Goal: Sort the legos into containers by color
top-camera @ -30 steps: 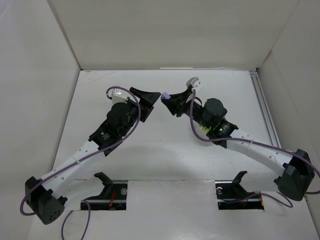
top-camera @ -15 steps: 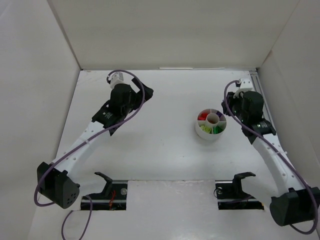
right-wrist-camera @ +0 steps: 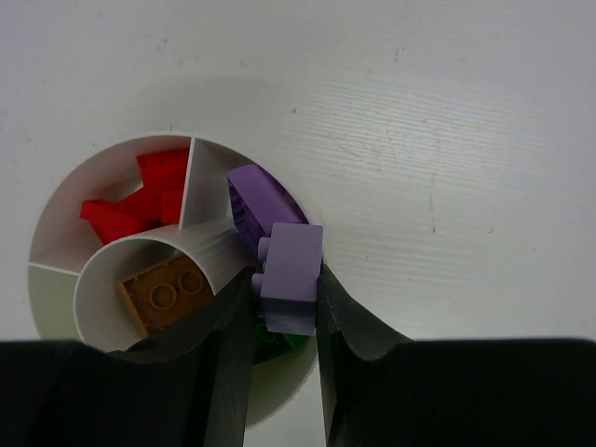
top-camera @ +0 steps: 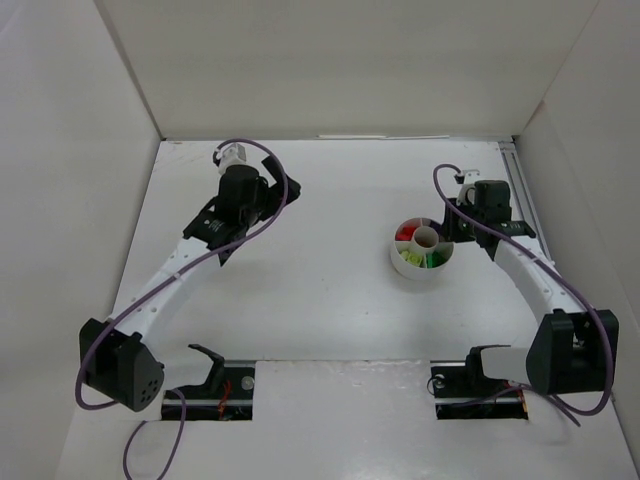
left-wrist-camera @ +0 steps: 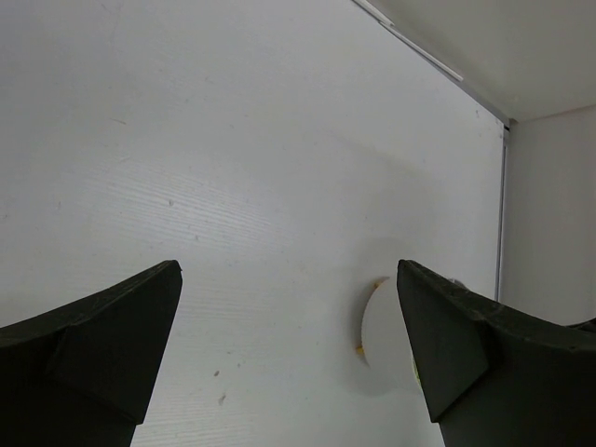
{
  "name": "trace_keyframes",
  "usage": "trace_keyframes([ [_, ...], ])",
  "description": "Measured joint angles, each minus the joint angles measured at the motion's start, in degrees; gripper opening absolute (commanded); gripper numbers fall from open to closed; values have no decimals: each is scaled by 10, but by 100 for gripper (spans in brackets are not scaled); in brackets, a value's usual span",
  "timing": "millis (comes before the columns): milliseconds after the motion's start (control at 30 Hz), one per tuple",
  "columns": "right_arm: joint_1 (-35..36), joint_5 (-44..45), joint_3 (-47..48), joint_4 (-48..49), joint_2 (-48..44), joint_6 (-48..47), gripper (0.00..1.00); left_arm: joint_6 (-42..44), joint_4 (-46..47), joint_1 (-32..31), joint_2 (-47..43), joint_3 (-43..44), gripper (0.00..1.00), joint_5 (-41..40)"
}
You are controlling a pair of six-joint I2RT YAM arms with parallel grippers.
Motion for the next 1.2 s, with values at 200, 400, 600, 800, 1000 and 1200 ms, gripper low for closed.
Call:
trace_keyframes([
  [200,-3,-18,1,0,11,-7,8,2,0,8,14,-2,100,1],
  [400,-6,-35,2,3,13,-11,30,2,-1,8,25,-2,100,10],
  [600,-6,-32,3,3,17,-16,55,2,1,8,31,-2,100,23],
  [800,-7,-23,4,2,2,-19,58,2,6,8,39,-2,100,35],
  [1000,-7,-16,5,1,-25,-15,62,2,9,8,45,-2,100,45],
  [1200,-20,14,37,-14,-66,2,100,9,-7,8,47,5,100,37],
])
